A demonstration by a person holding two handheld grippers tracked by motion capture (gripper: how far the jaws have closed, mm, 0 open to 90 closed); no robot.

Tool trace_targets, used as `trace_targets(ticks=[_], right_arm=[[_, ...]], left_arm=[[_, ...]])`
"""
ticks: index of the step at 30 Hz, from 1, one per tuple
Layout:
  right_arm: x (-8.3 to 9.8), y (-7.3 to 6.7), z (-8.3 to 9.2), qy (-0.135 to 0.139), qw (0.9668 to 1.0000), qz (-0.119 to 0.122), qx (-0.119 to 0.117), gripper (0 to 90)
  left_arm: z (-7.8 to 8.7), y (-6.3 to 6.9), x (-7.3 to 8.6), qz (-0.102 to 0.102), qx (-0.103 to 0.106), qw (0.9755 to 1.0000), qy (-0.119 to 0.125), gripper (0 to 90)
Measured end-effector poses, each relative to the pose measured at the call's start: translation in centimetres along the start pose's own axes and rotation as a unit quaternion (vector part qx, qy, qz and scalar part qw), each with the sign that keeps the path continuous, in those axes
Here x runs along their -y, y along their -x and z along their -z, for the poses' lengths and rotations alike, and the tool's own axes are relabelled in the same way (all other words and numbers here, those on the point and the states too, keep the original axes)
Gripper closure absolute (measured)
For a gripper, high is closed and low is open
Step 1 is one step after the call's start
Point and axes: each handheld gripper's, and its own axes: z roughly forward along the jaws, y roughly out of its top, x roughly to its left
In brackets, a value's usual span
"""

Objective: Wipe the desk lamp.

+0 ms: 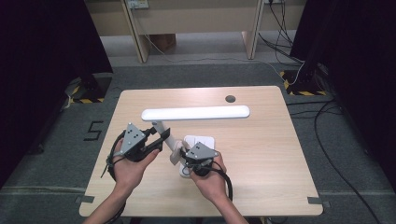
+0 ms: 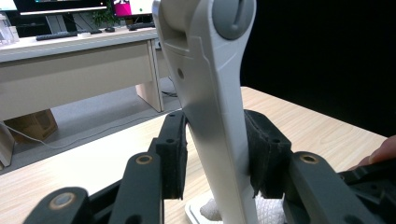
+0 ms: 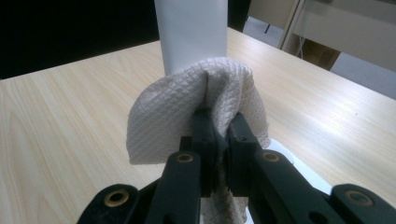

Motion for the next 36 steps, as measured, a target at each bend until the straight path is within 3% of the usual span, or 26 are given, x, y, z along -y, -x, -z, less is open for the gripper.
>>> trace_targets(ticks=[15,36], right_arm=[[1.8,0.4,-0.6,-0.03,0.9993,-0.014,-0.016,84.7],[4.4,1.0,-1.8,-0.072,0.9971,-0.019,-0.014,84.7]], left_arm=[[0.0,0.0,0.0,-0.003,0.001,1.0,0.0,61.0],[-0.1,0.0,0.0,-0.002,0.002,1.0,0.003,61.0]])
